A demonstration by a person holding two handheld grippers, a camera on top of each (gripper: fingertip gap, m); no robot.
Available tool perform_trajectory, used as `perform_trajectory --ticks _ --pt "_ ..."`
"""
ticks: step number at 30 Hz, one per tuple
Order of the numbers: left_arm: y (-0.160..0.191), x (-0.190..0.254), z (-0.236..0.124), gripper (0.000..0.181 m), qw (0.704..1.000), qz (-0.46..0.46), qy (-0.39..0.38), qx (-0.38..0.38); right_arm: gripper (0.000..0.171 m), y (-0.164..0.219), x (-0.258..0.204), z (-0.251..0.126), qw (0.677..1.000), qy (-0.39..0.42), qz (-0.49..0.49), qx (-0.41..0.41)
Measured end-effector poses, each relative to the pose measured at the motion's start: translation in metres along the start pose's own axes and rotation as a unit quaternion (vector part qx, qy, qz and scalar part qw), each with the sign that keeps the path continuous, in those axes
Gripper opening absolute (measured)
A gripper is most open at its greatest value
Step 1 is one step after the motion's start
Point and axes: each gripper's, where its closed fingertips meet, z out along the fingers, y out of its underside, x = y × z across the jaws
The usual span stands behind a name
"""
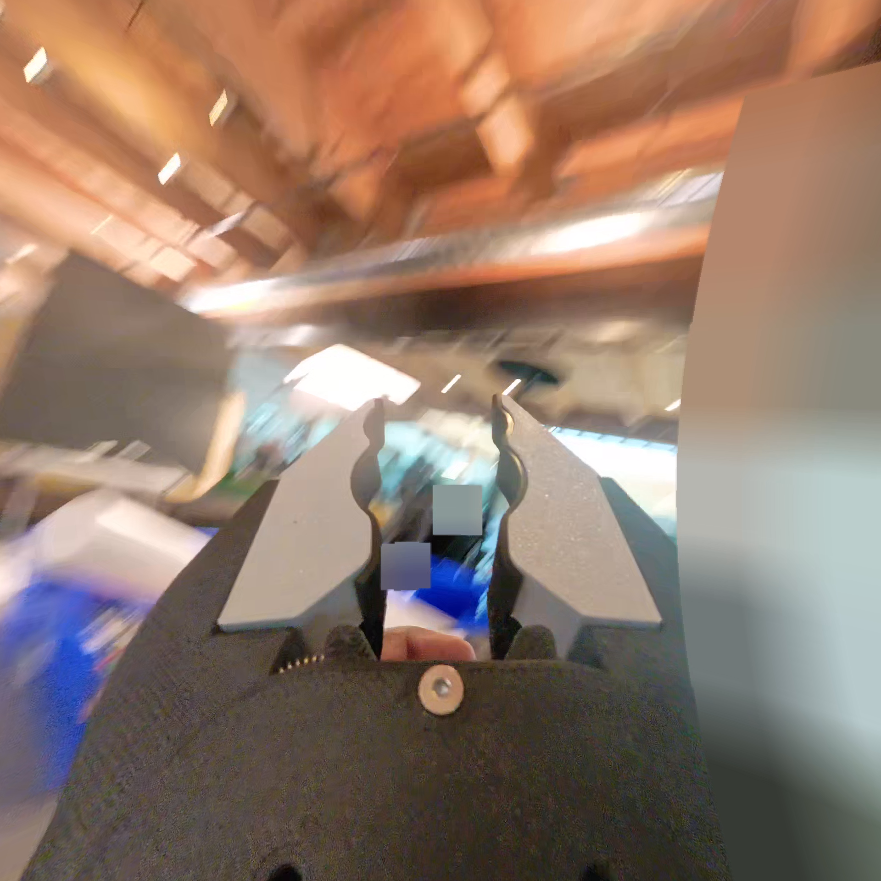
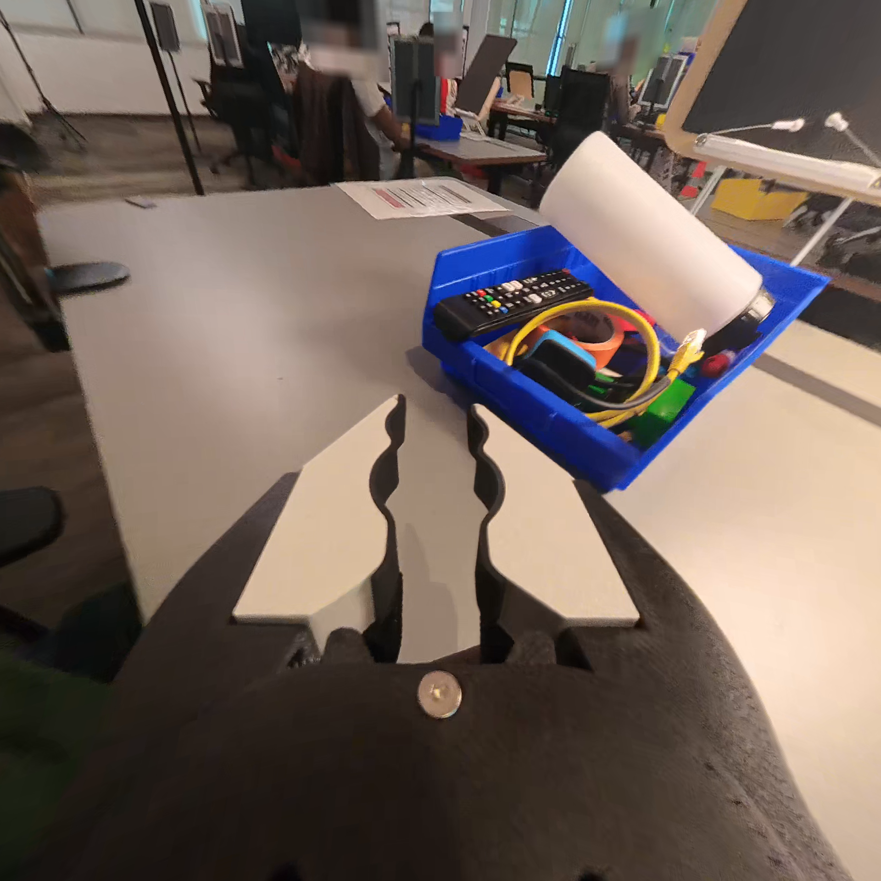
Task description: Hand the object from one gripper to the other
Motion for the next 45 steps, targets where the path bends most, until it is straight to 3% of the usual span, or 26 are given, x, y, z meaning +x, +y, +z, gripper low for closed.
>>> perform_trajectory --ticks 2,5,7,12,16,21,35,45 --pt "0.060 -0.076 0.004 0.057 0.982 0.047 -0.106 -0.151 0.030 -0.002 0.010 0.015 0.999 0.015 -0.032 -0.017" --pt "0.133 -0.157 -0.016 0.071 0.934 0.046 -0.180 -0.306 0.040 -0.003 0.024 0.041 0.995 0.029 -0.088 -0.044" --pt "0.163 -0.190 -0.032 0.076 0.916 0.024 -0.203 -0.344 0.048 -0.004 0.034 0.058 0.989 0.035 -0.131 -0.060" --pt "0.197 -0.231 -0.056 0.077 0.899 -0.020 -0.232 -0.370 0.049 -0.011 0.061 0.085 0.980 0.021 -0.184 -0.074" --pt "0.195 -0.229 -0.057 0.080 0.905 -0.087 -0.206 -0.361 0.048 -0.003 0.081 0.097 0.980 -0.004 -0.170 -0.099" --pt "0.204 -0.221 -0.057 0.079 0.899 -0.059 -0.190 -0.391 0.036 0.012 0.088 0.090 0.980 -0.030 -0.162 -0.115" --pt "0.198 -0.182 -0.062 0.076 0.912 0.013 -0.140 -0.385 0.034 -0.035 0.135 0.049 0.950 0.094 -0.230 -0.187" --pt "0.216 -0.184 -0.064 0.081 0.879 -0.045 -0.087 -0.467 0.034 -0.030 0.181 0.070 0.933 0.115 -0.251 -0.232"
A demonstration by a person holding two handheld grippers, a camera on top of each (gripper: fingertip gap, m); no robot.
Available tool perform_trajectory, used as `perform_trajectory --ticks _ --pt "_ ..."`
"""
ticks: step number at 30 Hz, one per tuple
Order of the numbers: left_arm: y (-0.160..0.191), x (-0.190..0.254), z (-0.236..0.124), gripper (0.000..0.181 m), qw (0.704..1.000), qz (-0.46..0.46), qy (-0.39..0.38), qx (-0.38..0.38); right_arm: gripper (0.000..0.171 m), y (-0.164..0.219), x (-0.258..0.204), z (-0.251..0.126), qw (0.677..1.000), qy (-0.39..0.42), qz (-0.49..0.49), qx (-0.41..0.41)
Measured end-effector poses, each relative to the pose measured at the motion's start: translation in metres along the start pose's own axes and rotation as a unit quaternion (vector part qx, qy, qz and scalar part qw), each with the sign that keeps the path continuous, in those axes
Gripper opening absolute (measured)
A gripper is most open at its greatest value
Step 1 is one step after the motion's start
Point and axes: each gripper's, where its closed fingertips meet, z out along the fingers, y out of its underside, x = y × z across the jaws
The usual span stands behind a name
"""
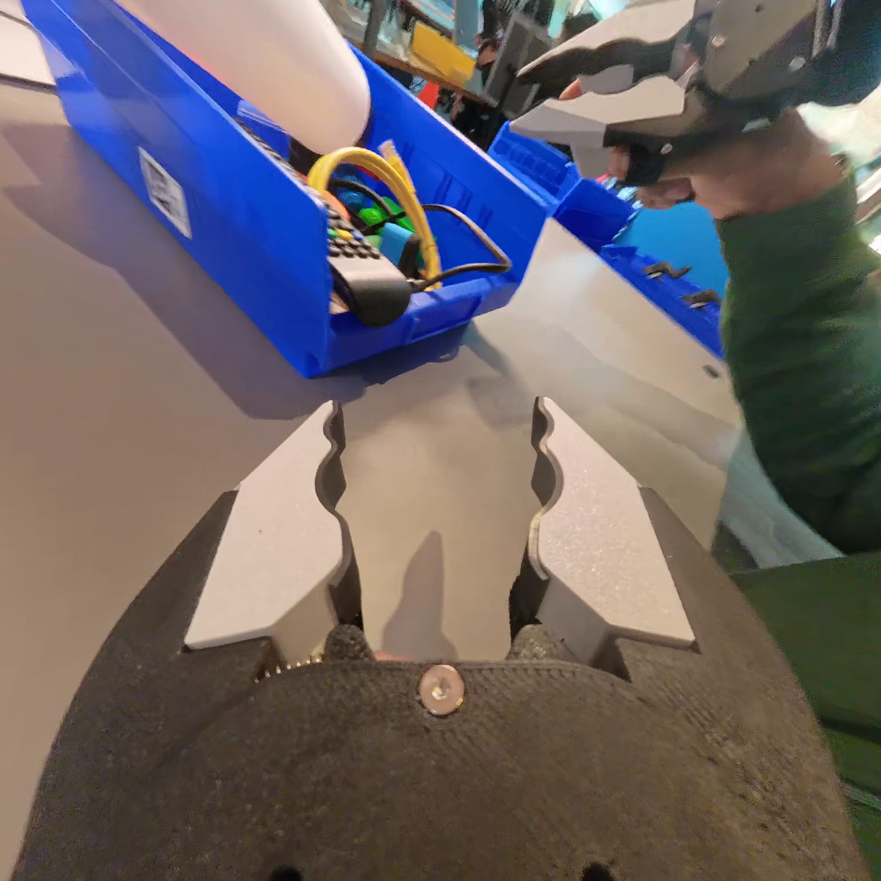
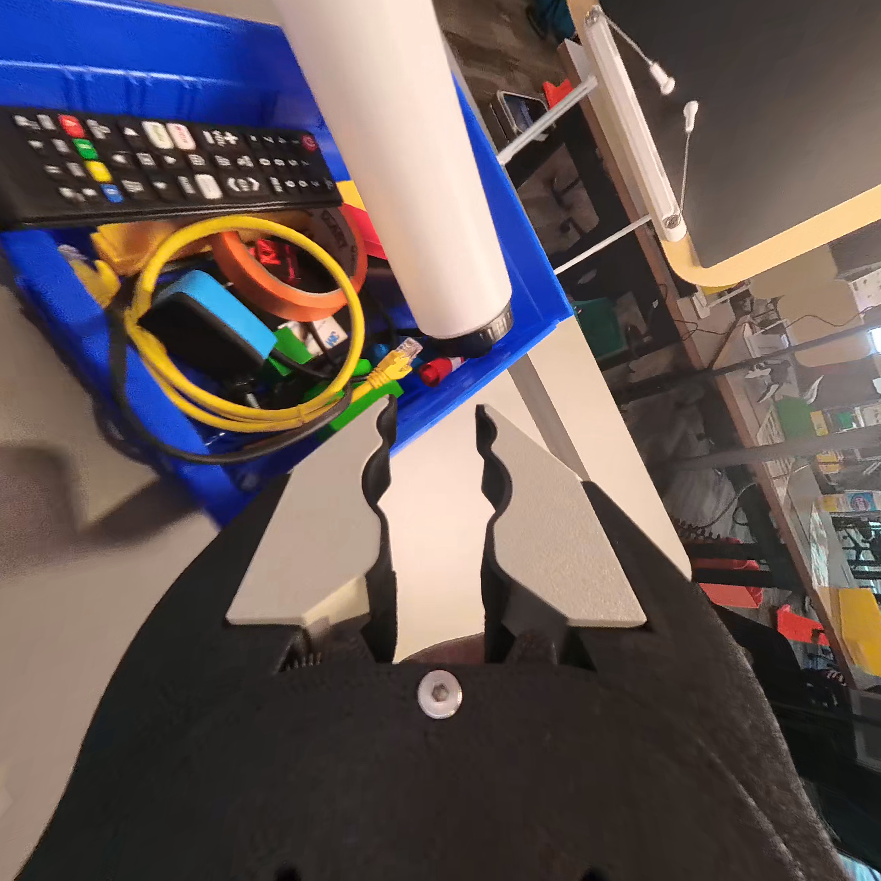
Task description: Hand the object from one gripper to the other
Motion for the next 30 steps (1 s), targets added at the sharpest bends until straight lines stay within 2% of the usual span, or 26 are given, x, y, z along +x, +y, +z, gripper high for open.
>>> perform_trajectory --ticks 3,7,9,12,16,19,20,22,25,30 --pt "-0.028 -0.021 -0.006 0.084 0.995 0.076 -0.061 0.002 0.034 0.003 0.015 0.018 1.000 -0.002 0.023 0.013" --pt "-0.090 -0.046 0.000 0.093 0.982 0.160 -0.103 0.018 0.035 0.002 0.040 0.039 0.995 0.001 0.075 0.059" --pt "-0.115 -0.067 0.017 0.100 0.976 0.188 -0.111 0.001 0.036 0.004 0.052 0.048 0.990 0.002 0.107 0.087" --pt "-0.143 -0.093 0.055 0.115 0.982 0.168 -0.077 -0.031 0.036 0.013 0.066 0.064 0.978 -0.007 0.162 0.131" --pt "-0.157 -0.122 0.108 0.132 0.988 0.137 -0.036 -0.061 0.036 0.048 0.073 0.094 0.969 -0.015 0.205 0.137" --pt "-0.159 -0.131 0.131 0.127 0.986 0.156 -0.017 -0.056 0.036 0.072 0.077 0.106 0.968 -0.010 0.211 0.136" --pt "-0.161 -0.131 0.135 0.120 0.985 0.168 -0.009 -0.047 0.036 0.077 0.077 0.109 0.967 -0.013 0.213 0.140" --pt "-0.169 -0.123 0.138 0.095 0.982 0.187 0.016 -0.009 0.036 0.083 0.075 0.116 0.965 -0.023 0.215 0.147" --pt "-0.175 -0.117 0.139 0.095 0.972 0.234 0.027 0.020 0.037 0.090 0.070 0.130 0.969 -0.040 0.207 0.132" --pt "-0.181 -0.106 0.136 0.094 0.957 0.288 0.015 0.023 0.036 0.091 0.060 0.141 0.983 -0.029 0.150 0.101"
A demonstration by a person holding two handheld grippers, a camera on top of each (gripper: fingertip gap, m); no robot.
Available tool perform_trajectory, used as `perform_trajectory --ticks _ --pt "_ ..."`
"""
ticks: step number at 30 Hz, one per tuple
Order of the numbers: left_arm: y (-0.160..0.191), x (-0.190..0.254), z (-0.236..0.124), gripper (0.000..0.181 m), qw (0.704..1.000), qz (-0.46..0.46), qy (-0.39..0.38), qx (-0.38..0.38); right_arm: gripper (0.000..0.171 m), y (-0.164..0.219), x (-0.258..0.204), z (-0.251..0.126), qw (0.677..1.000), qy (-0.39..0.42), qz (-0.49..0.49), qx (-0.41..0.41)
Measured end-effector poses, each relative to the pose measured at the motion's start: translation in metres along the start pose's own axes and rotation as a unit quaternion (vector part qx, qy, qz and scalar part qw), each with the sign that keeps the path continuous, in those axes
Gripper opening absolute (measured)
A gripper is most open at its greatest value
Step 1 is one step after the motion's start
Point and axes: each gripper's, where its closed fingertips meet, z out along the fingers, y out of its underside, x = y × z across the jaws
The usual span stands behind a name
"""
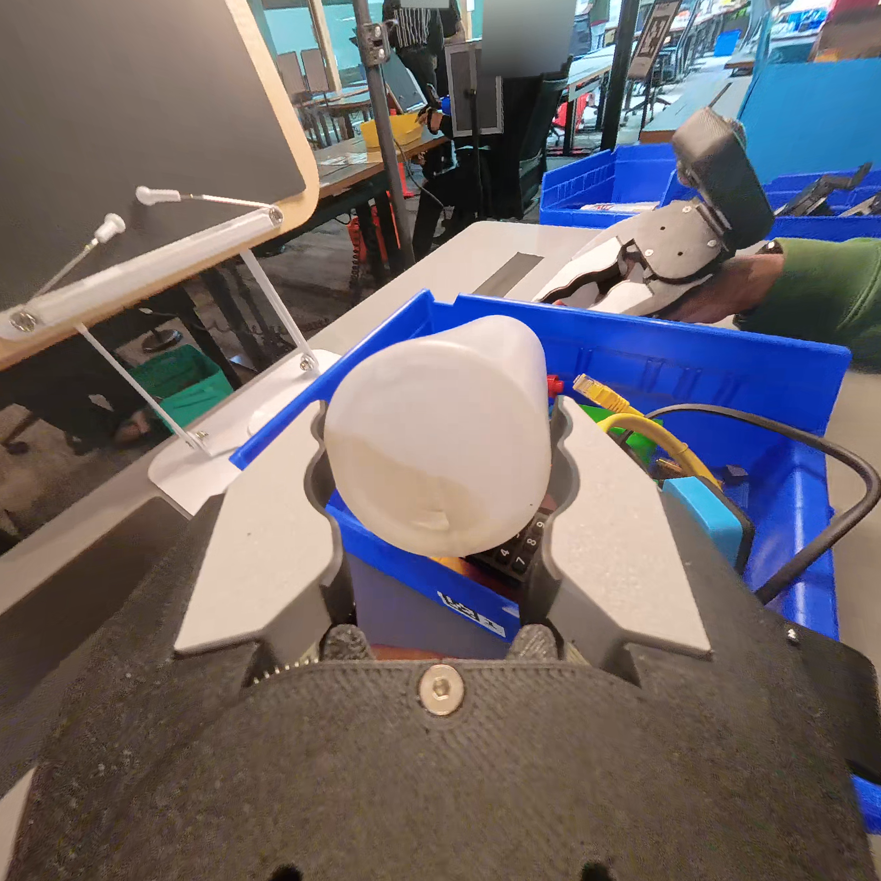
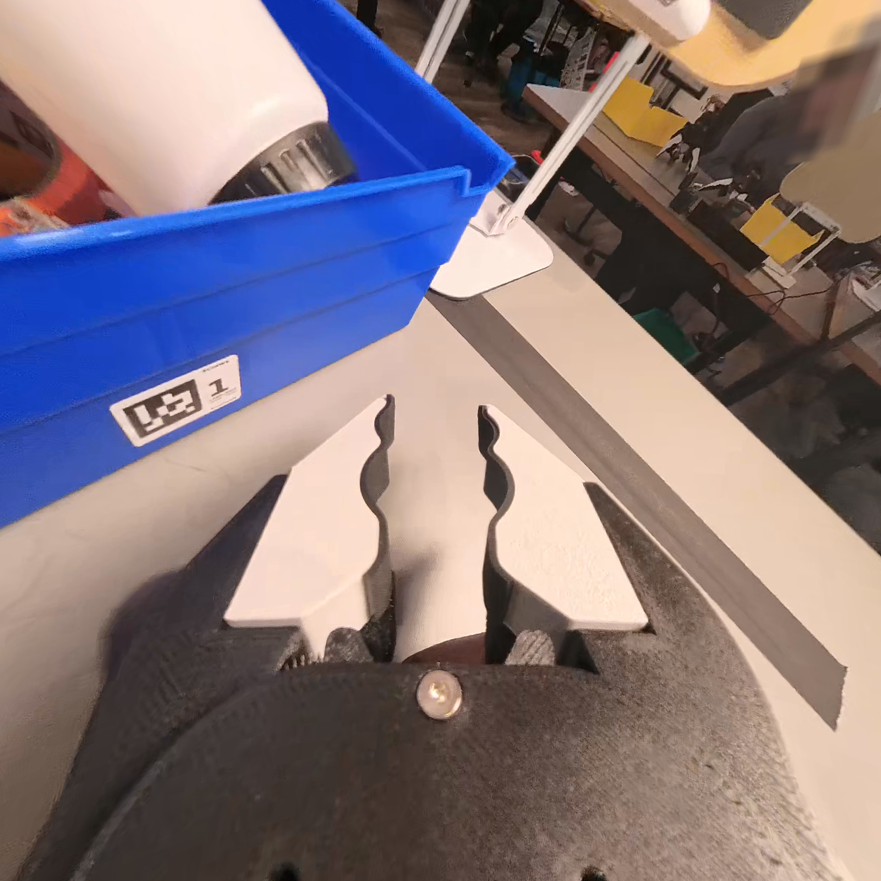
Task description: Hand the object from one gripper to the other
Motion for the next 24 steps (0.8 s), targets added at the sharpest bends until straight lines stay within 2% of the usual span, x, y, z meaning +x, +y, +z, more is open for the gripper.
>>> perform_trajectory --ticks 8,13,18,24 --pt "-0.029 -0.010 -0.028 0.093 0.990 0.061 -0.119 -0.034 0.036 0.001 -0.001 -0.005 0.999 0.025 -0.026 0.002" --pt "-0.030 -0.001 -0.039 0.093 0.980 0.116 -0.144 -0.080 0.036 0.001 -0.001 -0.006 0.999 0.030 -0.032 0.001" --pt "-0.037 -0.004 -0.050 0.093 0.971 0.109 -0.186 -0.102 0.036 0.002 -0.002 -0.006 0.999 0.033 -0.040 -0.001" --pt "-0.009 -0.012 -0.040 0.093 0.959 0.086 -0.208 -0.174 0.036 0.003 -0.003 -0.005 0.998 0.036 -0.048 -0.006"
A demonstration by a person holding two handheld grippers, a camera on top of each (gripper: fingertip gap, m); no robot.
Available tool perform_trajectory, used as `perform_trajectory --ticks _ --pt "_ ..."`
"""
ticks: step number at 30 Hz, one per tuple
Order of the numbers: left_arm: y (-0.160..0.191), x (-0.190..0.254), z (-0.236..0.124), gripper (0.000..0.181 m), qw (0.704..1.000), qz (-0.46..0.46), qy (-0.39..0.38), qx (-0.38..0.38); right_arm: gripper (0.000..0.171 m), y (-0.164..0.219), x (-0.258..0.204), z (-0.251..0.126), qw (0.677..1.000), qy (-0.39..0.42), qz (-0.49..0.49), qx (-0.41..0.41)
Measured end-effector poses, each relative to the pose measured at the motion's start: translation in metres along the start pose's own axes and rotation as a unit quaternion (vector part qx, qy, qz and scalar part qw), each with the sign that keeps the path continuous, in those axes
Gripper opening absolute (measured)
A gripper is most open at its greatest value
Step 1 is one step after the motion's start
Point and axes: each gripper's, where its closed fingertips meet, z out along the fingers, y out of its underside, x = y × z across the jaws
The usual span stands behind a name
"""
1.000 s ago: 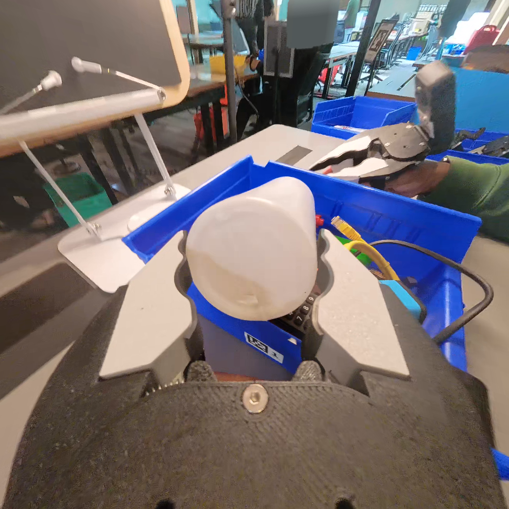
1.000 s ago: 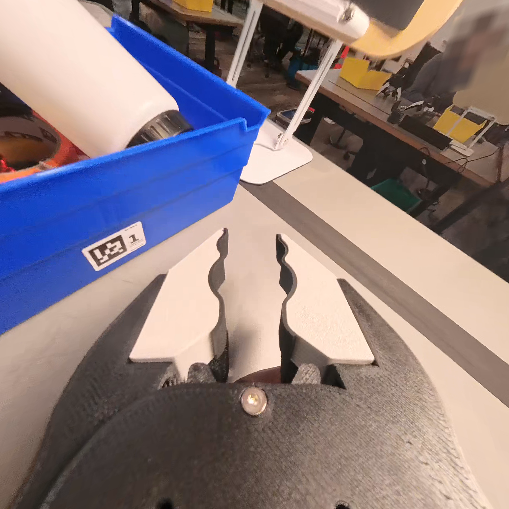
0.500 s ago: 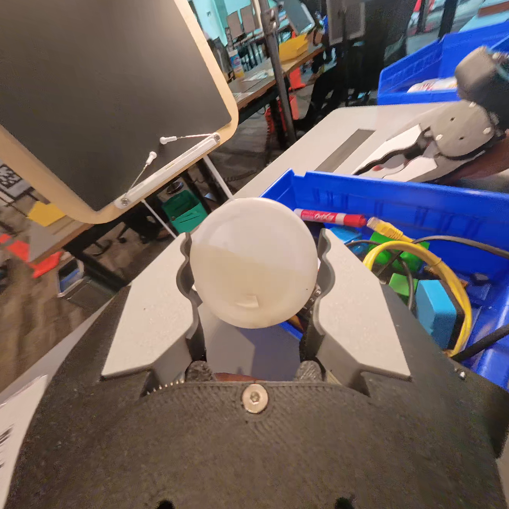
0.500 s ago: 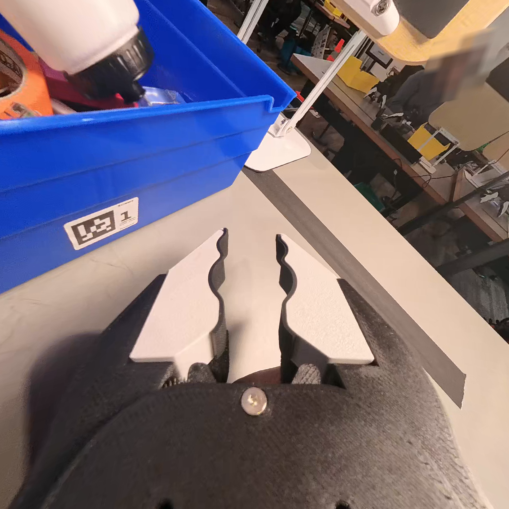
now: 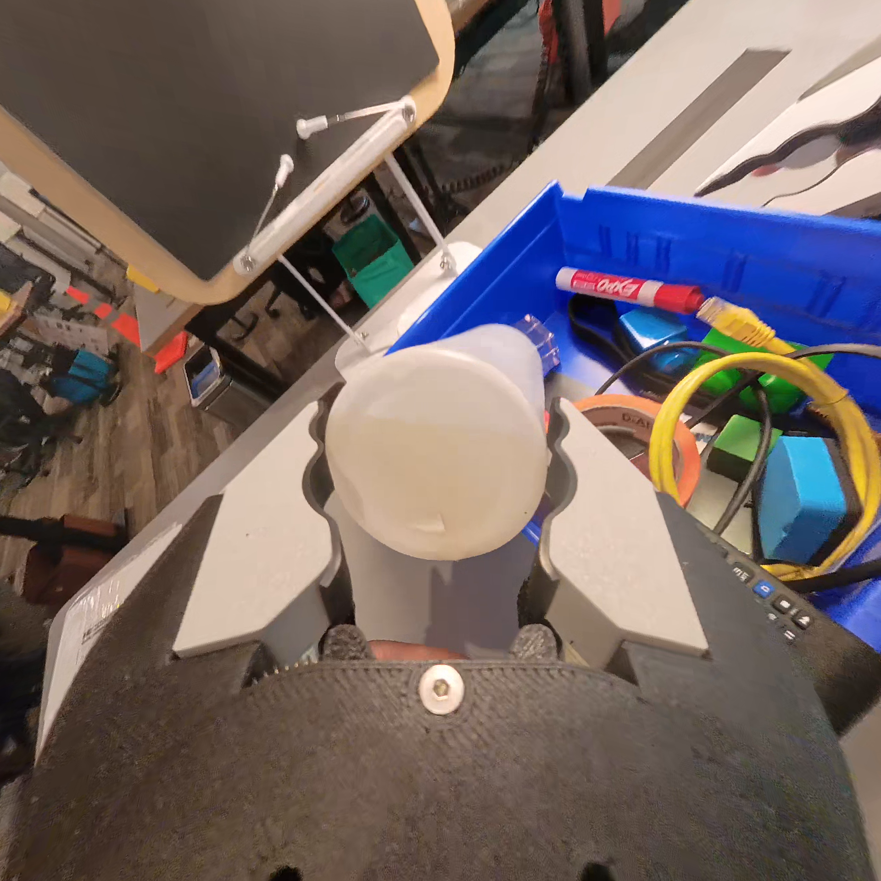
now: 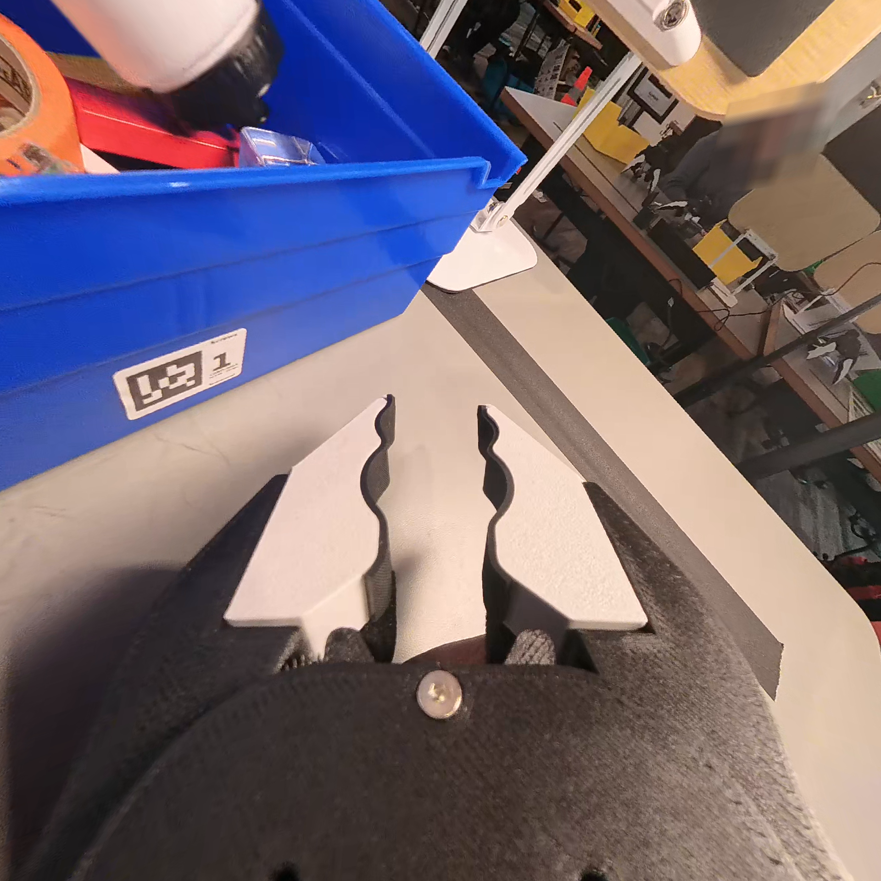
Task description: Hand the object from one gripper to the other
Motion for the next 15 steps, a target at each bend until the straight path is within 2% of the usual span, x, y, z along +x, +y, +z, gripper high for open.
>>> perform_trajectory --ticks 4,10,15 --pt "0.004 0.001 0.007 0.093 1.000 -0.011 -0.001 -0.019 0.036 0.000 0.000 0.000 1.000 0.001 -0.003 -0.001" --pt "-0.021 0.006 -0.011 0.093 0.999 -0.023 0.025 0.013 0.036 0.001 -0.001 0.001 1.000 0.001 -0.007 -0.004" --pt "-0.043 0.030 -0.023 0.092 0.997 -0.011 0.064 0.030 0.036 0.001 -0.002 0.001 1.000 0.001 -0.010 -0.005"
